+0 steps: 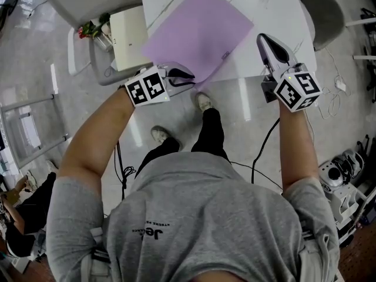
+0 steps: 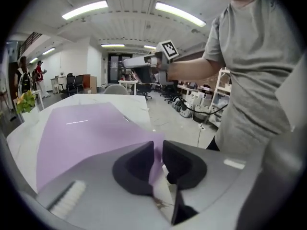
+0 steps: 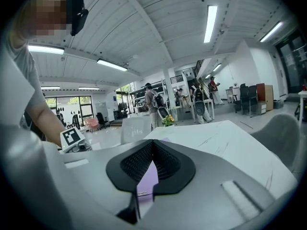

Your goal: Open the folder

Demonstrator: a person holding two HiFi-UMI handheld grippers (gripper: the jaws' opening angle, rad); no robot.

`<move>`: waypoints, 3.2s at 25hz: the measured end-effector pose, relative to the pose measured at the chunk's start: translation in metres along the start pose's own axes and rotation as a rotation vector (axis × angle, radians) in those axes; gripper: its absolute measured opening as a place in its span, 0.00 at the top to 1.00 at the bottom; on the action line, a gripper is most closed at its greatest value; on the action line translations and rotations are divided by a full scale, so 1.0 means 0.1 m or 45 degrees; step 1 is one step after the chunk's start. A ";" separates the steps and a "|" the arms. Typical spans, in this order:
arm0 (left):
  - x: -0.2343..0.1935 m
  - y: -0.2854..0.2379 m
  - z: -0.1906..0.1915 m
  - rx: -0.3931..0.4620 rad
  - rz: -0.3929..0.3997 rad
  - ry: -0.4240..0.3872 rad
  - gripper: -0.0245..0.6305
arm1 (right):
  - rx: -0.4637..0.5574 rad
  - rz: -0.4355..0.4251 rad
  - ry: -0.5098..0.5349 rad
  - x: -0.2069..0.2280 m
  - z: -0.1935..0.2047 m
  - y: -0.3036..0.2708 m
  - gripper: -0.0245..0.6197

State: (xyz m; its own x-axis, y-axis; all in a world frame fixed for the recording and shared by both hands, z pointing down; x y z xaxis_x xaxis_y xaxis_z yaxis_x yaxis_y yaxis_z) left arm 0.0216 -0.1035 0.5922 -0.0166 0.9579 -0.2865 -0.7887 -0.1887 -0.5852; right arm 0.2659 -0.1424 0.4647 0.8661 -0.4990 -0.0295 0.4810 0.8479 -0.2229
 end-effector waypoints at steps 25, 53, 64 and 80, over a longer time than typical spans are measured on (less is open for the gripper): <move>-0.05 0.33 -0.31 0.250 -0.018 0.097 0.87 | -0.378 -0.610 0.050 -1.53 1.13 -0.23 0.96; -0.09 0.51 -0.28 0.398 0.024 0.270 0.87 | -0.622 -0.700 -0.063 -1.63 1.33 -0.36 0.96; -0.33 1.24 -0.74 0.856 0.014 0.409 0.87 | -0.656 -0.675 -0.104 -1.55 1.34 -0.33 0.96; -1.28 2.47 -0.27 1.349 -0.622 0.718 0.87 | -0.689 -0.693 -0.125 -1.46 1.32 -0.30 0.96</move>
State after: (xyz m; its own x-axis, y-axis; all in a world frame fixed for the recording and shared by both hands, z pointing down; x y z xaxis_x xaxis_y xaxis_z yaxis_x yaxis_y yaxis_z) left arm -0.1545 -0.2784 0.4636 0.4644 0.6069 -0.6450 -0.7433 0.6630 0.0886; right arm 0.1432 -0.0713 0.6047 0.5471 -0.7810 0.3013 0.7306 0.2698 -0.6272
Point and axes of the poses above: the fingertips, and each gripper's own axes: y backward along the fingers, x to its right, z out of its underside, the point moved 6 cm from there along y, backward along the fingers, and after that the axes turned 13 degrees about y, right-handed, at the moved point
